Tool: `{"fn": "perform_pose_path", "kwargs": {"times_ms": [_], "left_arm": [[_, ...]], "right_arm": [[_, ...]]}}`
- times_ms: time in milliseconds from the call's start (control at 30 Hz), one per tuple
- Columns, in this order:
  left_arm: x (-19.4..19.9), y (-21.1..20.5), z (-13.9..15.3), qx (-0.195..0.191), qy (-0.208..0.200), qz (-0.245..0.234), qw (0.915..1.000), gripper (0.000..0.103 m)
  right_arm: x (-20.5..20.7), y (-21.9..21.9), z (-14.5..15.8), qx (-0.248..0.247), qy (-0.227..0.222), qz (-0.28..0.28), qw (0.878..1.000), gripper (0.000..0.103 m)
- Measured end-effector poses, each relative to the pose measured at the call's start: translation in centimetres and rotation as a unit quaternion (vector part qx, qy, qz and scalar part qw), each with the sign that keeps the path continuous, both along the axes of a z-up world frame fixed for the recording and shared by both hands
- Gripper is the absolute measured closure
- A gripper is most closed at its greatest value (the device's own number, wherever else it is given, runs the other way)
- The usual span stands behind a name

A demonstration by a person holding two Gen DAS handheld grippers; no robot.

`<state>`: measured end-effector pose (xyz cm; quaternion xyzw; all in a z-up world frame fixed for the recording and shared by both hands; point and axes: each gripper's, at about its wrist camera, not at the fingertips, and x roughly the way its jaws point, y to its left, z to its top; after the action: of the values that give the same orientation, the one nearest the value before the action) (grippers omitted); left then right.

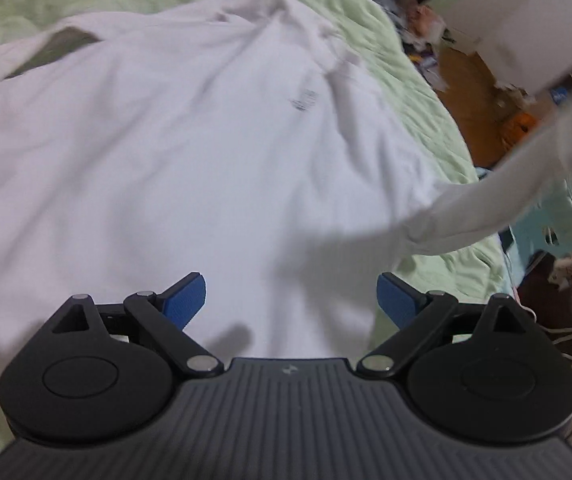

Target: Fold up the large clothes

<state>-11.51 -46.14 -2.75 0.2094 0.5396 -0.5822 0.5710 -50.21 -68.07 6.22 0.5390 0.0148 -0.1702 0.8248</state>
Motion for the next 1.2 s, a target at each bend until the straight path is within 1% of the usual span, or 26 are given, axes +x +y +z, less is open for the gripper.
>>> {"fn": "perform_pose_path", "kwargs": {"times_ms": [67, 100, 133, 200, 233, 267, 300, 333, 400, 433, 533, 567, 633, 700, 733, 800, 833, 867, 900, 933, 967, 1033, 1067, 1100, 1200], "left_arm": [[0.8, -0.4, -0.8, 0.008, 0.008, 0.01, 0.9999, 0.009], [1.1, -0.6, -1.2, 0.01, 0.01, 0.012, 0.9998, 0.009], [1.5, -0.9, -1.7, 0.015, 0.011, 0.013, 0.9997, 0.009], [2.6, -1.8, -3.1, 0.029, 0.019, 0.018, 0.9992, 0.009], [2.8, -2.1, -3.5, 0.031, 0.023, 0.018, 0.9991, 0.009], [3.1, -2.3, -3.9, 0.033, 0.026, 0.02, 0.9989, 0.009], [3.3, -2.7, -4.2, 0.035, 0.028, 0.021, 0.9988, 0.009], [3.6, -3.2, -4.6, 0.037, 0.03, 0.021, 0.9986, 0.009], [4.4, -4.9, -5.2, 0.046, 0.029, 0.022, 0.9983, 0.009], [4.7, -5.9, -5.3, 0.05, 0.027, 0.022, 0.9982, 0.009], [5.3, -8.9, -5.4, 0.06, 0.031, 0.027, 0.9974, 0.008], [5.7, -10.2, -5.6, 0.065, 0.038, 0.032, 0.9967, 0.007], [6.6, -13.7, -6.5, 0.078, 0.075, 0.065, 0.992, 0.007], [6.9, -15.4, -7.0, 0.085, 0.094, 0.077, 0.989, 0.007], [7.0, -16.2, -7.5, 0.087, 0.105, 0.089, 0.9867, 0.007], [7.3, -17.5, -8.3, 0.087, 0.129, 0.112, 0.9815, 0.006], [7.3, -17.7, -8.5, 0.085, 0.136, 0.119, 0.9798, 0.006], [7.2, -17.8, -8.8, 0.083, 0.144, 0.127, 0.9779, 0.007], [7.2, -17.9, -9.0, 0.083, 0.147, 0.131, 0.9769, 0.007], [7.1, -17.8, -9.2, 0.081, 0.155, 0.136, 0.9752, 0.007], [7.0, -17.7, -9.5, 0.079, 0.167, 0.142, 0.9725, 0.007], [7.0, -17.6, -9.8, 0.075, 0.187, 0.147, 0.9683, 0.006], [6.9, -17.7, -10.0, 0.072, 0.197, 0.15, 0.9662, 0.006], [6.9, -17.7, -10.3, 0.069, 0.207, 0.153, 0.9639, 0.005], [6.4, -18.1, -11.1, 0.063, 0.228, 0.172, 0.9562, 0.003]], "right_arm": [[4.5, -2.4, -0.7, 0.035, -0.016, 0.007, 0.999, 0.077], [6.7, -3.6, -1.3, 0.054, -0.021, 0.007, 0.998, 0.057], [9.3, -4.8, -1.8, 0.06, -0.017, 0.017, 0.998, 0.043], [11.6, -5.7, -2.3, 0.044, 0.001, 0.032, 0.999, 0.043], [12.3, -6.2, -2.6, 0.023, 0.02, 0.039, 0.999, 0.043], [12.4, -6.4, -2.8, 0.008, 0.034, 0.04, 0.999, 0.044], [11.9, -6.1, -3.1, -0.011, 0.054, 0.029, 0.998, 0.043], [11.2, -5.7, -3.8, -0.034, 0.092, 0.018, 0.995, 0.043], [9.7, -4.6, -5.7, -0.073, 0.175, 0.005, 0.982, 0.043], [9.2, -4.2, -6.7, -0.083, 0.209, 0.004, 0.974, 0.043], [8.5, -3.2, -10.4, -0.092, 0.301, 0.014, 0.949, 0.043], [8.5, -2.9, -11.2, -0.097, 0.32, 0.017, 0.942, 0.043], [9.2, -2.2, -13.0, -0.127, 0.356, 0.029, 0.926, 0.043], [10.2, -2.1, -13.9, -0.147, 0.369, 0.04, 0.917, 0.047], [11.0, -2.3, -14.3, -0.161, 0.379, 0.048, 0.91, 0.052], [12.5, -2.9, -15.2, -0.187, 0.4, 0.058, 0.896, 0.059], [13.1, -3.5, -15.6, -0.199, 0.409, 0.057, 0.889, 0.069], [13.7, -4.1, -15.9, -0.203, 0.413, 0.058, 0.886, 0.079], [14.0, -4.5, -16.1, -0.2, 0.408, 0.06, 0.889, 0.097], [14.3, -4.7, -16.1, -0.194, 0.399, 0.062, 0.894, 0.097], [14.4, -4.3, -15.8, -0.204, 0.396, 0.056, 0.894, 0.097], [14.6, -3.4, -15.0, -0.236, 0.394, 0.042, 0.887, 0.097], [14.7, -2.0, -14.1, -0.261, 0.384, 0.032, 0.885, 0.097], [14.7, -0.5, -13.2, -0.278, 0.365, 0.033, 0.888, 0.097], [15.1, 2.2, -12.3, -0.288, 0.319, 0.065, 0.901, 0.097]]}}
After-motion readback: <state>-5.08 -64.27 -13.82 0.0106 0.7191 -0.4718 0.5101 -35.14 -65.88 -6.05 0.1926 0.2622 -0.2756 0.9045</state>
